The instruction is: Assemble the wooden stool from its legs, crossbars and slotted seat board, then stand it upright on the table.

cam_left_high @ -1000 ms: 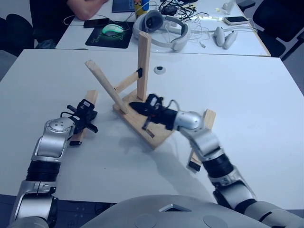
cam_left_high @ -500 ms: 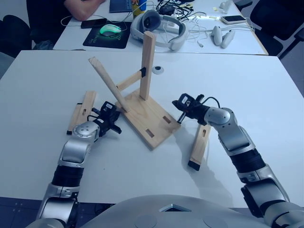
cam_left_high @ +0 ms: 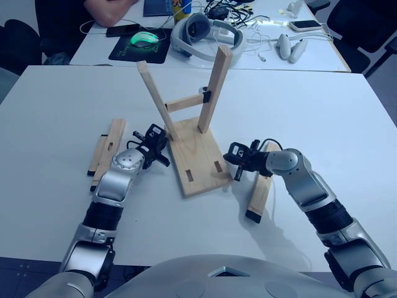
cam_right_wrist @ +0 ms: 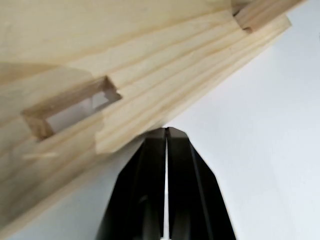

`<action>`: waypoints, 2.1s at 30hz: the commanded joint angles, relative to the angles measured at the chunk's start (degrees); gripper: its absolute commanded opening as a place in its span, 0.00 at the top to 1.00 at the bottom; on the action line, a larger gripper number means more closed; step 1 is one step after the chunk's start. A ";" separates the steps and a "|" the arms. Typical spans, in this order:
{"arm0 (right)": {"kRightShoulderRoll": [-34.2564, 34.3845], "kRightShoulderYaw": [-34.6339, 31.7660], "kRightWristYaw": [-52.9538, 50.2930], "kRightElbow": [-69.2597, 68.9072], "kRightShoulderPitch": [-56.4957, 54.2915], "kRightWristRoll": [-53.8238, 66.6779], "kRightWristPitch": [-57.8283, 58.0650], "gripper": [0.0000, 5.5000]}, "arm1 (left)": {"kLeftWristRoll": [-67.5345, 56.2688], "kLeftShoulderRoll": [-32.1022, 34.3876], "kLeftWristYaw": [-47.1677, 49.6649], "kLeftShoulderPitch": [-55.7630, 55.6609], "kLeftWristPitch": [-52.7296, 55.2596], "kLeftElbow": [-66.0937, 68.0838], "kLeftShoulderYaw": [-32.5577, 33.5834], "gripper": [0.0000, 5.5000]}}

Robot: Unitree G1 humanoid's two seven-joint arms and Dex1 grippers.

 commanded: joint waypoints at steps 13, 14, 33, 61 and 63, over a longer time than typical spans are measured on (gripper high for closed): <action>1.02 -0.11 1.82 -4.90 1.83 3.87 2.59 1.00 | 0.37 -1.52 -1.11 -1.77 -3.89 4.77 -1.60 1.00; 1.06 -0.09 1.43 -4.72 1.85 3.57 2.38 1.00 | 0.36 -1.49 -1.22 -1.75 -3.83 4.70 -1.62 1.00; 2.57 -1.75 -0.65 -3.55 0.77 5.22 1.69 1.00 | 0.90 -2.44 -0.27 -3.44 -6.74 8.28 -0.60 1.00; -14.38 -28.82 4.23 8.80 -0.36 18.85 1.89 0.93 | -2.32 -2.96 8.33 8.26 -14.71 -3.17 13.31 1.00; -8.94 -32.35 -2.13 2.35 3.18 21.62 7.18 0.87 | -2.41 -3.13 8.60 8.38 -14.75 -3.13 13.42 1.00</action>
